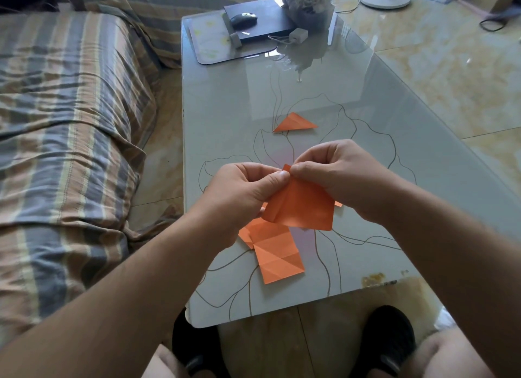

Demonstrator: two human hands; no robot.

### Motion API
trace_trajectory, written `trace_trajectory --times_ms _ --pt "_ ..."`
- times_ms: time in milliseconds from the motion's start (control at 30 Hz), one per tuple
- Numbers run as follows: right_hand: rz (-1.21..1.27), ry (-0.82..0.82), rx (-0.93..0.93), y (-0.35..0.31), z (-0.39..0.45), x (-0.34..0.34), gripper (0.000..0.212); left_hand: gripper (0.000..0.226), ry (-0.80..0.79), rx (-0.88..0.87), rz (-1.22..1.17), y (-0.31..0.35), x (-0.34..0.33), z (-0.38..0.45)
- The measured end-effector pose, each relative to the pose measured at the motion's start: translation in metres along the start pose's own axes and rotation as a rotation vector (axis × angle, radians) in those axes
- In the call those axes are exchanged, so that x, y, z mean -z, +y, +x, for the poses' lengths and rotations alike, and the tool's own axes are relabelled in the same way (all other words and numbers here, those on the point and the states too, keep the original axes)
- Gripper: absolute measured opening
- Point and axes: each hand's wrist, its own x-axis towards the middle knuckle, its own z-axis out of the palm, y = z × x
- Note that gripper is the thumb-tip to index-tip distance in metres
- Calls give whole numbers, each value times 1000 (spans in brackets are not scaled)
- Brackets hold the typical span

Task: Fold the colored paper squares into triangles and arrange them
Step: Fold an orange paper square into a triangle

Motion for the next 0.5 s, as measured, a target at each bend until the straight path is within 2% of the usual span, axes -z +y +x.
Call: trace_trajectory --times_ms 500 --pt "39 41 81 -4 2 3 18 19 -35 62 139 2 6 0"
